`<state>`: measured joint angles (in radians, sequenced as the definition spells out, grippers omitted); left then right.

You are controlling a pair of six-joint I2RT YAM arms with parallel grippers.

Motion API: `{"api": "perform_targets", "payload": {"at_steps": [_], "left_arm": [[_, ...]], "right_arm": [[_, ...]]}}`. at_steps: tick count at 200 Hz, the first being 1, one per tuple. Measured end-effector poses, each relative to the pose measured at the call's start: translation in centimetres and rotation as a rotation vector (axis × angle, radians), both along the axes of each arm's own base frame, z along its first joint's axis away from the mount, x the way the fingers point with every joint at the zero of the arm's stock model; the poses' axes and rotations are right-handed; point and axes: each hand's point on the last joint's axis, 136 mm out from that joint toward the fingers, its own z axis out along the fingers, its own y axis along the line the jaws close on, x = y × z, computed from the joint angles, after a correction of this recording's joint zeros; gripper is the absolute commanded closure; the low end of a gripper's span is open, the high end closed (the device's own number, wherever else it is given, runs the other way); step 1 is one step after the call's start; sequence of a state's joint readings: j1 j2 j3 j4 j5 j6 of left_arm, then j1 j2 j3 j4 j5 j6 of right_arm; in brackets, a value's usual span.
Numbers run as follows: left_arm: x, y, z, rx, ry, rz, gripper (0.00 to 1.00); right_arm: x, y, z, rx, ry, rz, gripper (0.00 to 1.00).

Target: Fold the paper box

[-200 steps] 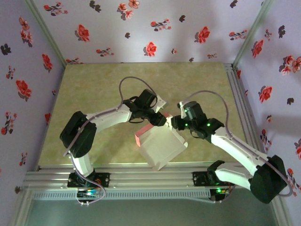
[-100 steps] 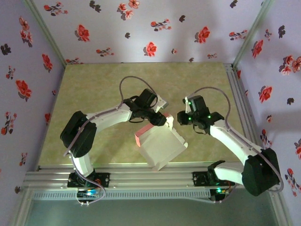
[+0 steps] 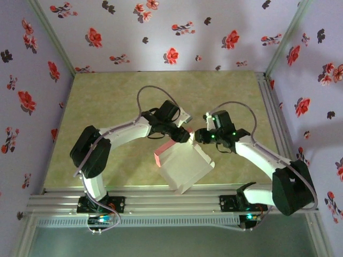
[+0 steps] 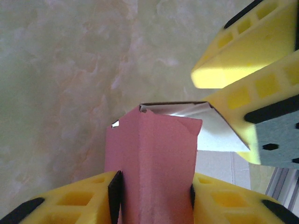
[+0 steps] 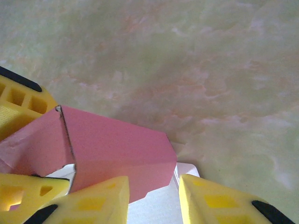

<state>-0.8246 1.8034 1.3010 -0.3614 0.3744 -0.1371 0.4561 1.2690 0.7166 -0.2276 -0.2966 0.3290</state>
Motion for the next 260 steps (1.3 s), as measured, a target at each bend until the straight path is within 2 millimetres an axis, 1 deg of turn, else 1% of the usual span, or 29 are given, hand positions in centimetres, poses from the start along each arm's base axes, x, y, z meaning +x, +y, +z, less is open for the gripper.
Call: {"api": "perform_targets", "payload": {"at_steps": [37, 111, 155, 223, 260], "left_arm": [[0.3, 0.2, 0.1, 0.001, 0.008, 0.000, 0.60], [1.1, 0.8, 0.0, -0.037, 0.067, -0.004, 0.60], [1.3, 1.6, 0.1, -0.065, 0.125, -0.007, 0.59], [2.3, 2.8, -0.6, -0.105, 0.218, -0.008, 0.59], [2.4, 3.2, -0.7, -0.117, 0.245, -0.013, 0.59]], "right_arm": [[0.0, 0.5, -0.8, 0.019, 0.003, 0.017, 0.64], [0.8, 1.9, -0.7, 0.078, -0.025, 0.062, 0.63], [1.1, 2.8, -0.9, 0.117, -0.022, 0.092, 0.62], [2.0, 4.4, -1.3, 0.179, -0.002, 0.146, 0.60], [2.1, 5.0, -1.3, 0.193, 0.006, 0.173, 0.60]]}}
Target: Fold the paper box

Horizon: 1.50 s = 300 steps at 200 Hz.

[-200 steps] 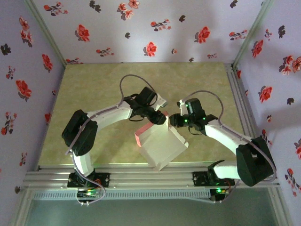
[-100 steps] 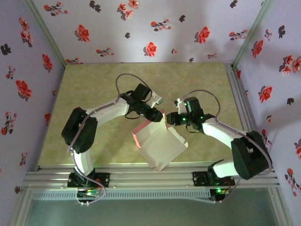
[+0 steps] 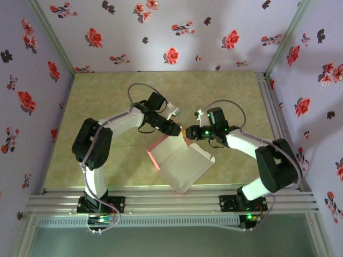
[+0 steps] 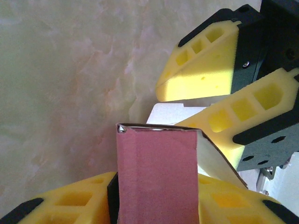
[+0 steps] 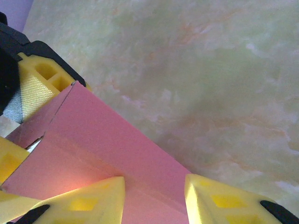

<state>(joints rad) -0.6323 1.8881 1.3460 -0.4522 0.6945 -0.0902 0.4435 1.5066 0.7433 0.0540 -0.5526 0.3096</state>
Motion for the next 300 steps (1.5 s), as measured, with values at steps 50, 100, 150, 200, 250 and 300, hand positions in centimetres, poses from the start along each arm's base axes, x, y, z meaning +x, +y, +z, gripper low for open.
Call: {"api": "perform_targets", "payload": {"at_steps": [50, 100, 150, 200, 250, 300], "left_arm": [[0.4, 0.7, -0.3, -0.048, 0.064, -0.011, 0.58], [0.5, 1.1, -0.5, -0.059, 0.095, -0.010, 0.59], [0.6, 1.5, -0.8, -0.056, 0.112, -0.001, 0.59], [0.6, 1.4, -0.6, -0.072, 0.112, -0.008, 0.59], [0.3, 1.5, -1.3, -0.078, 0.115, -0.014, 0.59], [-0.7, 2.3, -1.7, -0.062, 0.118, -0.008, 0.59]], "right_arm": [[0.1, 0.7, -0.1, 0.012, 0.008, 0.040, 0.59], [-0.4, 1.6, -0.2, 0.007, 0.017, 0.083, 0.59], [-0.8, 2.3, -0.3, 0.009, 0.022, 0.103, 0.60], [-1.7, 2.4, -0.1, 0.017, 0.027, 0.106, 0.60], [-2.2, 2.1, 0.9, 0.018, 0.002, 0.083, 0.61], [-2.5, 2.2, 2.3, 0.038, -0.026, 0.072, 0.61]]}}
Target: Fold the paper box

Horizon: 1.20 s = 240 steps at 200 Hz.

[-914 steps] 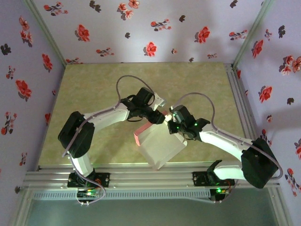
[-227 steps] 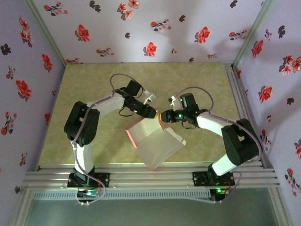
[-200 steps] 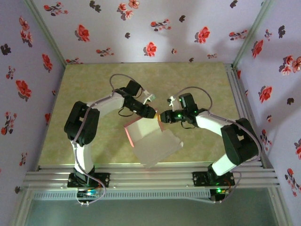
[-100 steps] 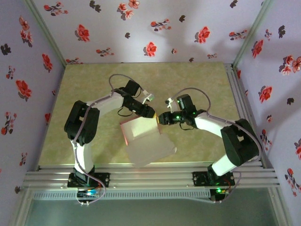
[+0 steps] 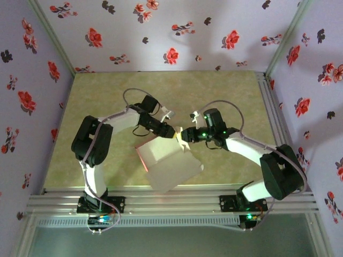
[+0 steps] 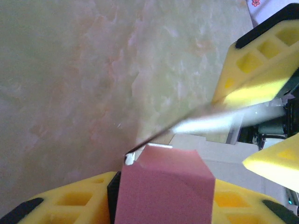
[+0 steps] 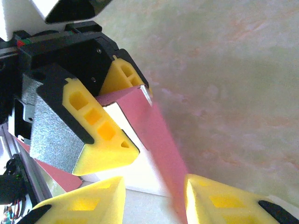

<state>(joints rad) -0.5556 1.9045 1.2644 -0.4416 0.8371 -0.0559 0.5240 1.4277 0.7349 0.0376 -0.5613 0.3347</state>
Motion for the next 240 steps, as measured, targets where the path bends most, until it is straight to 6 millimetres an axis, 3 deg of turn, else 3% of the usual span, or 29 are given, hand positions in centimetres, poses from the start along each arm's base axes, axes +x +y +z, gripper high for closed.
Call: {"api": "perform_targets", "payload": {"at_steps": [34, 74, 110, 155, 186, 240], "left_arm": [[0.1, 0.0, 1.0, -0.010, -0.029, 0.003, 0.59], [0.2, 0.2, 0.8, 0.003, -0.038, 0.010, 0.59], [0.3, 0.3, 1.6, -0.001, -0.059, 0.018, 0.59], [0.3, 0.5, 3.2, -0.008, -0.087, 0.031, 0.59], [-0.3, 0.9, 4.0, -0.011, -0.093, 0.032, 0.59], [-0.9, 1.4, 3.5, 0.010, -0.060, 0.032, 0.56]], "right_arm": [[-0.2, 0.3, -0.6, -0.005, 0.014, 0.007, 0.63], [0.0, 0.1, -1.2, -0.024, 0.022, -0.014, 0.66], [-0.4, -0.2, -2.6, -0.156, -0.012, -0.032, 0.80], [-0.4, -0.4, -2.9, -0.270, -0.098, -0.038, 0.95], [-0.4, -0.8, -3.0, -0.307, -0.122, -0.039, 0.98], [-0.8, -1.3, -2.7, -0.358, -0.149, -0.018, 0.98]]}}
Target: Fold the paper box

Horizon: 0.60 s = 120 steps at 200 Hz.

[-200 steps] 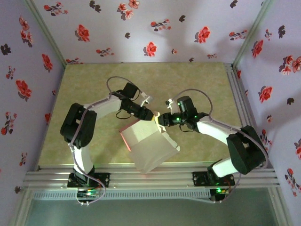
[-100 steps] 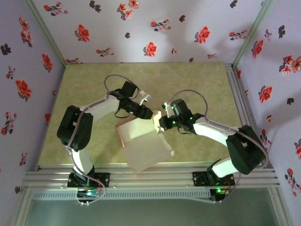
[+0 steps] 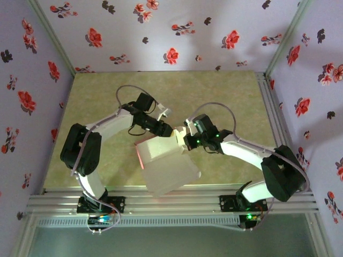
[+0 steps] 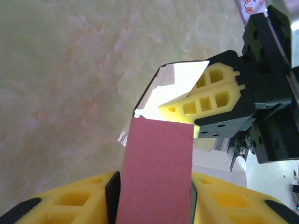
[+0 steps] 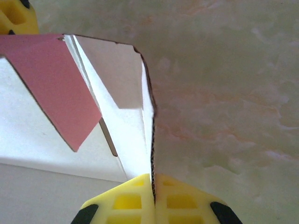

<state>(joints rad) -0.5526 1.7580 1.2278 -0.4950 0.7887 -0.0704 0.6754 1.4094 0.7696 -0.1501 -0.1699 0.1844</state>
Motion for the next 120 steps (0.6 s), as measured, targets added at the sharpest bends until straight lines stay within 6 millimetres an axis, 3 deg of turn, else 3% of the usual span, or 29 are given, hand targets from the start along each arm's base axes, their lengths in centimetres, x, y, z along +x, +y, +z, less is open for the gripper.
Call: {"api": "perform_targets", "payload": {"at_steps": [67, 120], "left_arm": [[0.0, 0.7, 1.1, 0.006, 0.008, -0.022, 0.54], [-1.3, 1.3, 0.8, 0.023, 0.051, -0.055, 0.54]], "right_arm": [[-0.1, -0.4, 0.5, -0.033, -0.029, 0.018, 0.98], [-0.1, -0.6, 0.4, -0.054, -0.038, 0.016, 0.98]]}}
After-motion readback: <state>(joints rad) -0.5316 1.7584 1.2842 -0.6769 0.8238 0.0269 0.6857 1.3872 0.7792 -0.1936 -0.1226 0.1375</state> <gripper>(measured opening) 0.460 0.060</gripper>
